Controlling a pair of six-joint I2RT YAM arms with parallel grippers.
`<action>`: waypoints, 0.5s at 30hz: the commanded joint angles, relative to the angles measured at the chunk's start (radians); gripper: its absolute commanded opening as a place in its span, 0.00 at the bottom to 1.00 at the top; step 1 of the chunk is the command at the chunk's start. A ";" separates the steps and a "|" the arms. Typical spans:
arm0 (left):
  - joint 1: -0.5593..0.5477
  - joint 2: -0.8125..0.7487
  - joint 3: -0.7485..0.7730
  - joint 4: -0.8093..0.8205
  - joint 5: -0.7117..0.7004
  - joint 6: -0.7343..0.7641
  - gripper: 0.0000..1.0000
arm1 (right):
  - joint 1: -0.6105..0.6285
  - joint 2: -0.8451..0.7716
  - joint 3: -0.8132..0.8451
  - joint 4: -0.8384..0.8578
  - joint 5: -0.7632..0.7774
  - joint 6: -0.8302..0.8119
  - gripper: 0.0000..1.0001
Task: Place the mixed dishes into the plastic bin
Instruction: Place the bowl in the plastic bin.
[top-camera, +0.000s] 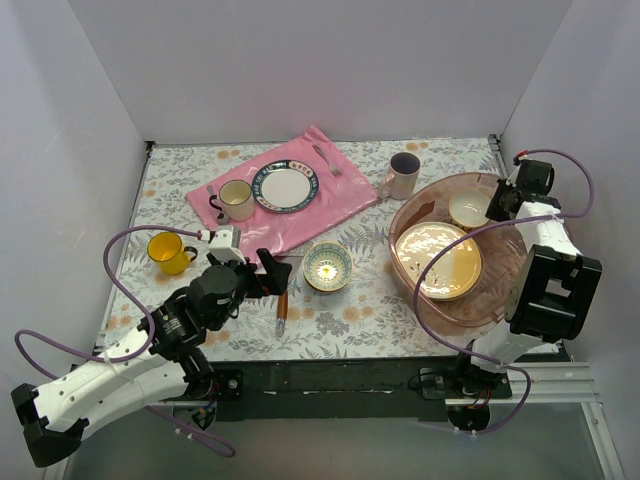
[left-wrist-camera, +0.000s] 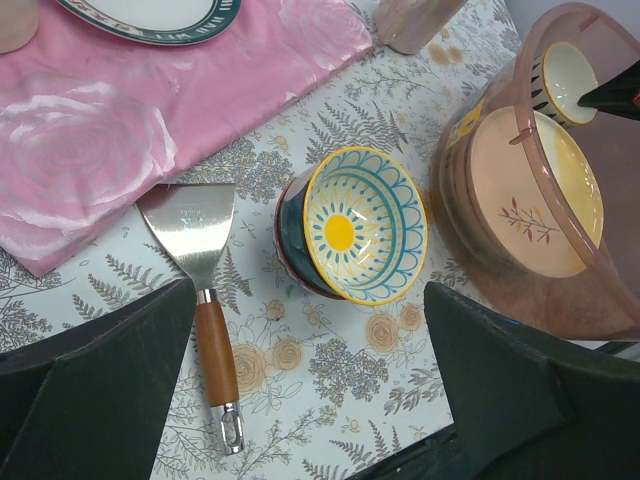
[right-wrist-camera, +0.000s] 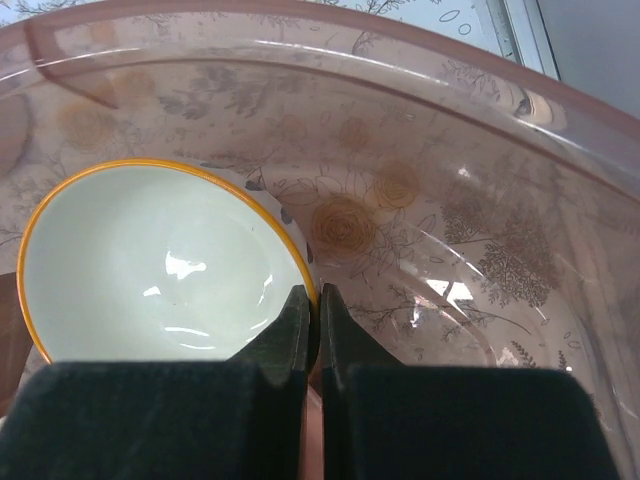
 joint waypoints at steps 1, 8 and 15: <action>0.006 -0.011 -0.007 -0.006 -0.022 -0.001 0.98 | -0.001 0.032 0.060 0.052 0.007 0.016 0.01; 0.006 -0.011 -0.007 -0.002 -0.018 -0.003 0.98 | 0.000 0.069 0.059 0.052 0.007 0.007 0.09; 0.006 -0.008 -0.010 0.010 -0.002 -0.014 0.98 | 0.005 0.095 0.051 0.054 0.000 0.001 0.17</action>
